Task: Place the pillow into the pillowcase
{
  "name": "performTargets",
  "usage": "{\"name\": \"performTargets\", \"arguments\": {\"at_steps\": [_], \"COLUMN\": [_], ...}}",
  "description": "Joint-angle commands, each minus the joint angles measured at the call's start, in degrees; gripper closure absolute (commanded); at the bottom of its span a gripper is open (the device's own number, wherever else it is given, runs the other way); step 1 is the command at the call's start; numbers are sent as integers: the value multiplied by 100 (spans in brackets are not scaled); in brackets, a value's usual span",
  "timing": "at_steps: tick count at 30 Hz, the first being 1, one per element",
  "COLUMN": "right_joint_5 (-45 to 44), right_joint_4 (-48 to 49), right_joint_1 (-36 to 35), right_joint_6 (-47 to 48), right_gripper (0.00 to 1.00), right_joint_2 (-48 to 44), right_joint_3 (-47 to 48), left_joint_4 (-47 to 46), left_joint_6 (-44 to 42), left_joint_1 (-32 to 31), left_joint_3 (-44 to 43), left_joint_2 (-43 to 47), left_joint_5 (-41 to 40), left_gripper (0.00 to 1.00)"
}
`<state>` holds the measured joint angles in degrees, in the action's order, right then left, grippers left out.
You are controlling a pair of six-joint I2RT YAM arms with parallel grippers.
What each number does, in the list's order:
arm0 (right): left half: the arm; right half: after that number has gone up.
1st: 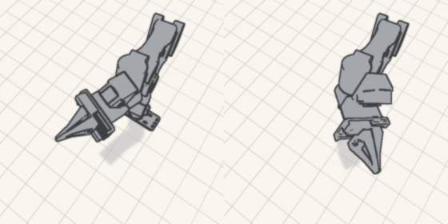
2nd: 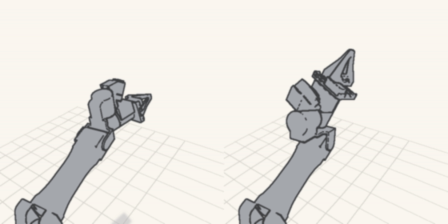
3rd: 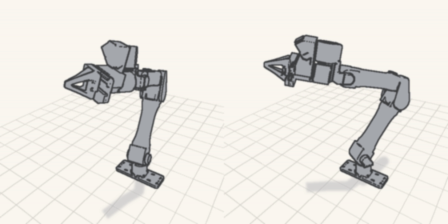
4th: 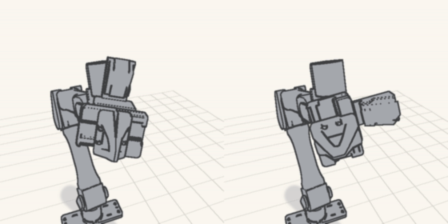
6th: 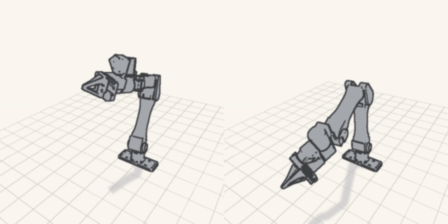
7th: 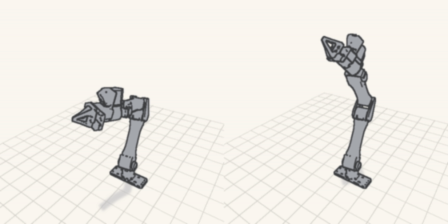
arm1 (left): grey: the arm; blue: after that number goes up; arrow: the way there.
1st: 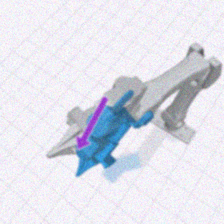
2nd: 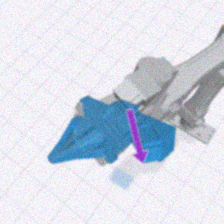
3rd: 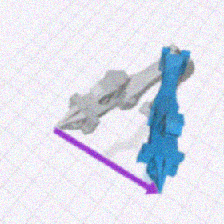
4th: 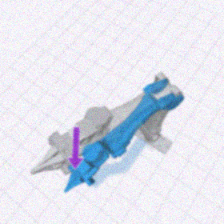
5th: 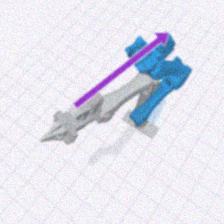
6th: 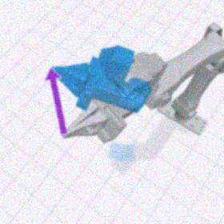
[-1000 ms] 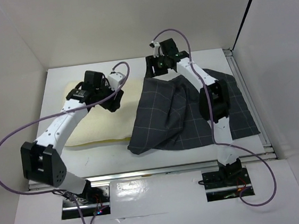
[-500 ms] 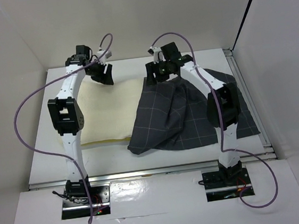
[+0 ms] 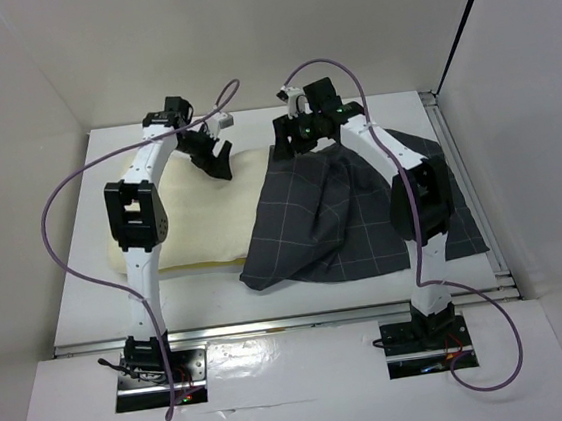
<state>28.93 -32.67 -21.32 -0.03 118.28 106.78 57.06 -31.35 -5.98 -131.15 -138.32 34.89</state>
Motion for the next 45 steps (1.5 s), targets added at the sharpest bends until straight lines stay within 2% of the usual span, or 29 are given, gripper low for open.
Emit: {"name": "performTargets", "arguments": {"at_steps": [1,3,9,11,13,14,16,22,27,28,32,36,38,45], "right_joint_5": [122,174,175,175,122,70,-1,-142,-36,59,367,850,851,0], "right_joint_4": [15,-38,-205,-205,-205,-205,-136,-135,-73,-73,-73,-126,-179,-232], "right_joint_1": [40,40,93,93,93,145,198,444,497,497,497,497,270,-205], "right_joint_6": [118,118,222,223,223,223,74,-488,-700,-761,-823,-823,-701,-559], "right_gripper": [34,34,34,34,33,33,33,32,30,30,29,28,28,28], "right_joint_2": [-69,-68,46,46,46,46,46,318,319,319,380,380,380,327], "right_joint_3": [194,255,370,370,370,370,370,765,896,897,1090,1222,1362,1574], "left_joint_4": [9,-142,-64,-10,120,200,271,-1423,-2785,-3301,-4436,-5159,-5414,-5556], "left_joint_6": [-152,-90,-98,-99,-99,-99,-99,121,182,182,-221,-704,-785,-925], "left_joint_1": [53,53,53,0,0,0,-52,-53,-105,-166,-491,-825,-1028,-1318], "left_joint_3": [537,835,784,854,915,968,1273,3197,4272,4456,5501,6074,6356,6540], "left_joint_2": [33,33,-406,-468,-468,-468,-275,1639,3054,3518,4477,5060,5236,5562], "left_joint_5": [334,334,176,246,316,316,316,-254,-1246,-1414,-2179,-2838,-3023,-3199], "left_gripper": [0,0,0,26,61,91,100,100,100,100,100,100,100,100]}}
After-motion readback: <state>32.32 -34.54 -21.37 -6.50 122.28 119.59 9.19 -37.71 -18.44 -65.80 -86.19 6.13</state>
